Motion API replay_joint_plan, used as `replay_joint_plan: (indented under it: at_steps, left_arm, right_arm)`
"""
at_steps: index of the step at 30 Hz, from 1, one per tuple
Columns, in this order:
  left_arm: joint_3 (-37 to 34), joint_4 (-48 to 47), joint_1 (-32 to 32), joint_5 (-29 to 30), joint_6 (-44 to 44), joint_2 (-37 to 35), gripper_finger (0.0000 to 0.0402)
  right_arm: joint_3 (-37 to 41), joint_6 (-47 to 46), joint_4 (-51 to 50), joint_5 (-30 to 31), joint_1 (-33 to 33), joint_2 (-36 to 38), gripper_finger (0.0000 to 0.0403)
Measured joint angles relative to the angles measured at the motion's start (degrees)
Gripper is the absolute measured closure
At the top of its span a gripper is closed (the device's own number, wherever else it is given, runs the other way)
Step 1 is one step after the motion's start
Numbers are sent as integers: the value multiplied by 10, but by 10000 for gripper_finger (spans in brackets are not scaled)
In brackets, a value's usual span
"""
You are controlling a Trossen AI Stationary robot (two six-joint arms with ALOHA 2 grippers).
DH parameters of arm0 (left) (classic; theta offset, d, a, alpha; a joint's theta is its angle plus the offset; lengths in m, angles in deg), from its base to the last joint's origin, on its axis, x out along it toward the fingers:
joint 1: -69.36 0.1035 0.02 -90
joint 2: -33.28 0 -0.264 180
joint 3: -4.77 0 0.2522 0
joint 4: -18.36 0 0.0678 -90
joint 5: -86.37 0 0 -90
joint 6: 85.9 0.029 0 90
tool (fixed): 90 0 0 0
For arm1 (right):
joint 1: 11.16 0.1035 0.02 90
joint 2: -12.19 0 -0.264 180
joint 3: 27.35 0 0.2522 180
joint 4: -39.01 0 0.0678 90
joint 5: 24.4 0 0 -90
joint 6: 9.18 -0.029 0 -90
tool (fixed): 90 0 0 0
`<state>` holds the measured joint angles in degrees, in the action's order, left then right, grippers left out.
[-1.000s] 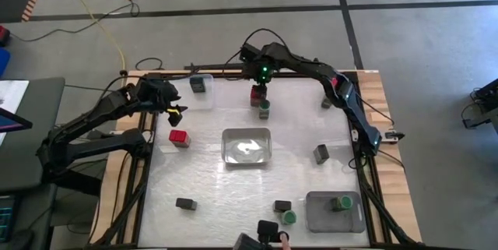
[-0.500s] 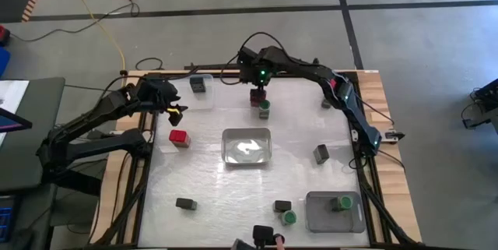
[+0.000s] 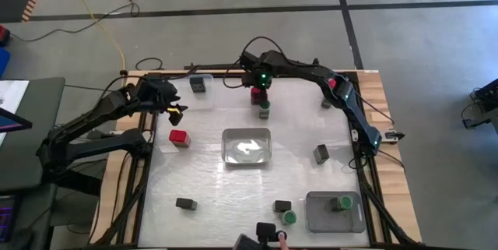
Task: Sort spices by type
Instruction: Put the middle red seasoning can into the gray bin
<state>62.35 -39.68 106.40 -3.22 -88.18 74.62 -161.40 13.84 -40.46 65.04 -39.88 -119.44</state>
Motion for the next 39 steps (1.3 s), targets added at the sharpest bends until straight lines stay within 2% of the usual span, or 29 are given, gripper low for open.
replay_joint_plan:
  at_steps: [4, 9, 18, 28, 33, 39]
  left_arm:
    - [0, 0, 0, 0, -1, 0, 173]
    - [0, 0, 0, 0, 7, 0, 173]
    - [0, 0, 0, 0, 9, 0, 173]
    - [0, 7, 0, 0, 9, 0, 173]
    - [0, 17, 0, 0, 9, 0, 173]
    - [0, 30, -4, 0, 24, -2, 173]
  right_arm:
    - [8, 1, -1, 0, -3, 0, 113]
    - [8, 23, -2, 2, -3, 0, 164]
    - [5, 23, -5, 5, 2, 4, 164]
    - [-100, -83, -69, 10, 10, 43, 164]
    - [-123, -139, -105, 10, 52, 94, 164]
    - [-123, -178, -144, 9, 139, 147, 164]
